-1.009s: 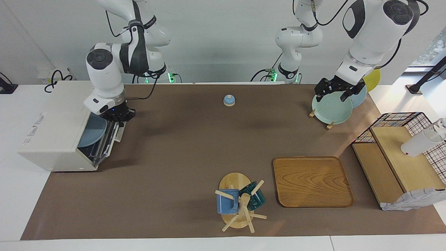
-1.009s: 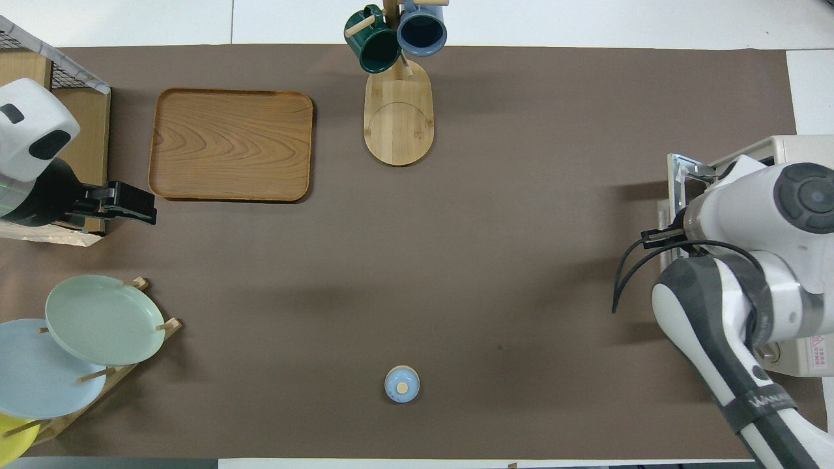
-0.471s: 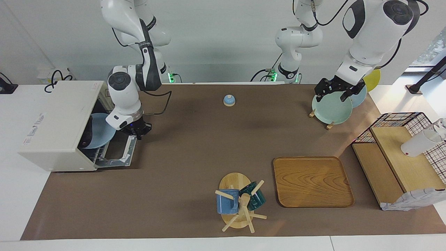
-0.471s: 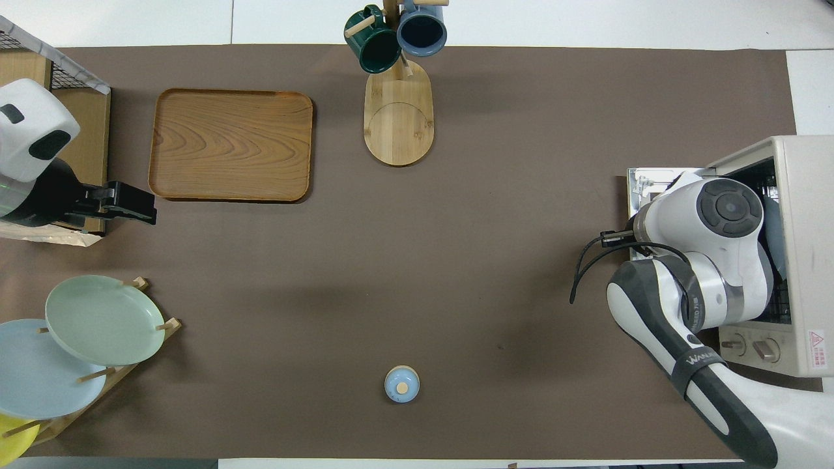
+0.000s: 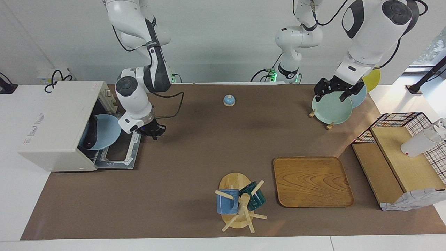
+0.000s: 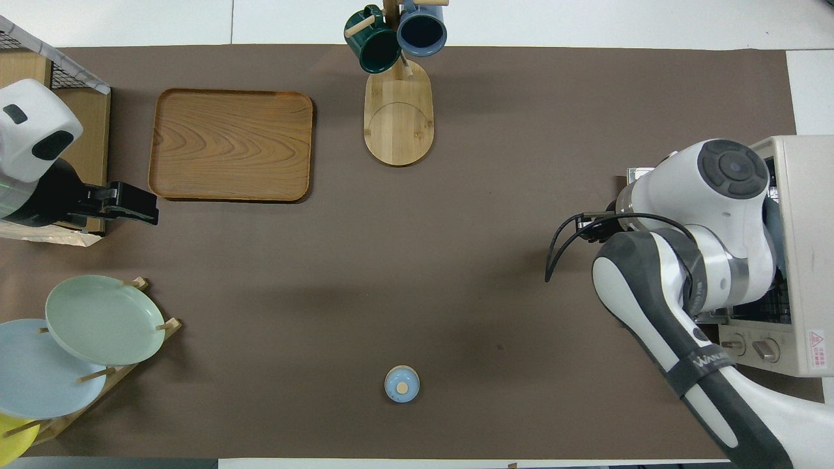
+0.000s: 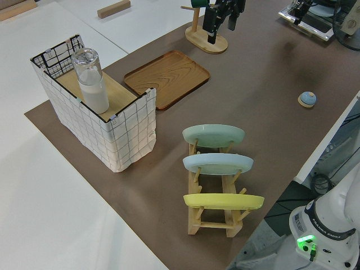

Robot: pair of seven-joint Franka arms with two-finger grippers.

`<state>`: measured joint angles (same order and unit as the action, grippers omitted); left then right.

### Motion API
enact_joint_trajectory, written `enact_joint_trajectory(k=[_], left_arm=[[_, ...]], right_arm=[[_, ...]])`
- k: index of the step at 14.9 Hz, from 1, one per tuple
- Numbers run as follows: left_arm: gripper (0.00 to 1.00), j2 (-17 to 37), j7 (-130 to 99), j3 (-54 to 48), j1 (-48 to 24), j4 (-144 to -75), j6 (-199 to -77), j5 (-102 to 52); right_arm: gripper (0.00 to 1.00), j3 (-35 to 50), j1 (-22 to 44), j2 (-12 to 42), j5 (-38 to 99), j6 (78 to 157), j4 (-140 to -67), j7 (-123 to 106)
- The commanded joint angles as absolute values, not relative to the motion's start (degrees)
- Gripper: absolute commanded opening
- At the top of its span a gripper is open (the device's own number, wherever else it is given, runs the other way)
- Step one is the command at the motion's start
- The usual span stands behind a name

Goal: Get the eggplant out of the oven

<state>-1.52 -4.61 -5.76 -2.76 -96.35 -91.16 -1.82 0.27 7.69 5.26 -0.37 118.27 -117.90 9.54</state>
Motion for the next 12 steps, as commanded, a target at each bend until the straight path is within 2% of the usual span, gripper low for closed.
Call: enact_joint_trajectory(k=[1,4,7,9,10,12], left_arm=[[1.0,-2.02,-4.57,-5.71,-2.55,-96.15,-90.7,-1.93],[1.0,-2.02,-4.66,-5.71,-2.55,-96.15,-90.7,-1.93],[1.0,-2.02,-4.83,-5.71,-2.46,-96.15,-91.05,-1.93],[1.0,-2.02,-4.83,-5.71,-2.46,-96.15,-91.05,-1.93],[1.0,-2.02,-4.83,-5.71,-2.46,-96.15,-91.14,-1.93],[1.0,-1.93,-4.75,-5.71,-2.46,-96.15,-91.23,-1.93]], right_arm=[[0.57,0.26,5.37,1.24,-11.02,113.83,-117.86,8.88],[0.58,0.17,2.04,0.53,-13.8,113.9,-119.78,7.04],[0.58,0.18,-1.65,-0.88,-13.8,121.18,-125.14,1.51],[0.58,0.18,-3.25,-0.88,-13.8,123.3,-126.82,-2.35],[0.56,0.26,-4.04,-0.88,-13.71,123.66,-127.35,-2.89],[0.43,0.26,-4.22,-1.05,-13.54,123.75,-127.53,-2.64]])
